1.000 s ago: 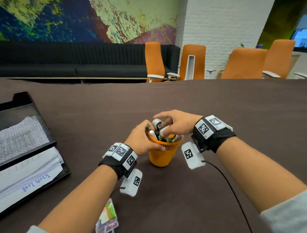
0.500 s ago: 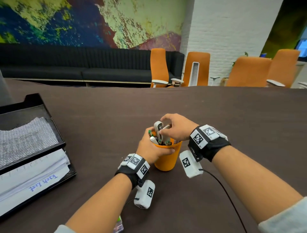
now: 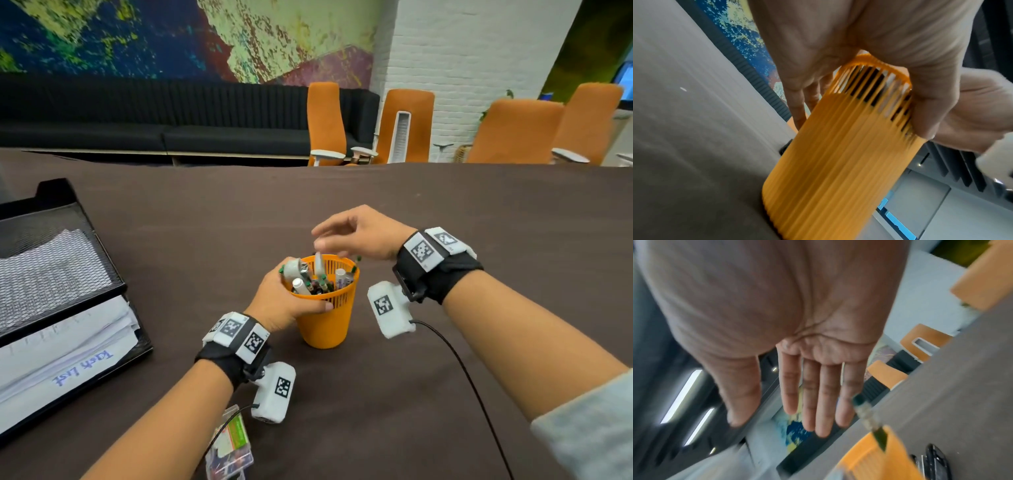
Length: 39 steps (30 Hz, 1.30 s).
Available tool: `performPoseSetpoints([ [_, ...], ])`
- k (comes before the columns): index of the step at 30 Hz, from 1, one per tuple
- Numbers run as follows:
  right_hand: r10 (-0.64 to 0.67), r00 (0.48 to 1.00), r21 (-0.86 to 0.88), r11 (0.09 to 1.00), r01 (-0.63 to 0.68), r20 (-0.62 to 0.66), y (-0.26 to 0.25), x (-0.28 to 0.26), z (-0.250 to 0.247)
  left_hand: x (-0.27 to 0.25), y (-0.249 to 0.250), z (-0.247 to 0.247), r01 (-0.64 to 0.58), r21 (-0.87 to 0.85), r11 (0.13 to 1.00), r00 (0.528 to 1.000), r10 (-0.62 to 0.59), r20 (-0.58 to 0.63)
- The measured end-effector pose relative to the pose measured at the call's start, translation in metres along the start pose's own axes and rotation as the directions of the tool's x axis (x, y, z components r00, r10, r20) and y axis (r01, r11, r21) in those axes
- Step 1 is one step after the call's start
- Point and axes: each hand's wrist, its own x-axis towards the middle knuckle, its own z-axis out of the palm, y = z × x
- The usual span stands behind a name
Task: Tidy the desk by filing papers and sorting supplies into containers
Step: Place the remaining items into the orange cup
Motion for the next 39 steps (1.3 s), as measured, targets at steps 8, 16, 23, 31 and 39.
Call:
performPoseSetpoints([
  [8, 0.248, 0.968, -0.586, 0.781, -0.218, -0.03, 0.054, 0.062, 0.049, -0.019, -0.004, -0.044, -0.04, 0.054, 0.998, 0.999, 0.042, -0.034],
  [16, 0.448, 0.888, -0.666, 0.633, -0.394, -0.1, 0.084, 0.09, 0.091, -0.023, 0.013, -0.075, -0.1, 0.063, 0.993, 0.988, 0.107, -0.11],
  [23, 0.448, 0.823, -0.618, 0.549, -0.562, -0.35, 0.094, 0.067, 0.072, -0.031, 0.013, -0.059, -0.069, 0.084, 0.994, 0.995, 0.075, -0.067],
  [31, 0.577, 0.734, 0.641, 0.723, -0.256, -0.358, 0.098, 0.017, 0.017, -0.032, 0.008, -0.019, -0.037, 0.11, 0.993, 0.996, 0.028, 0.079],
  [39, 0.114, 0.972, 0.574, 0.819, 0.026, -0.207, 0.015, -0.026, -0.001, -0.027, 0.013, 0.0, -0.029, 0.133, 0.991, 0.993, 0.012, 0.121],
])
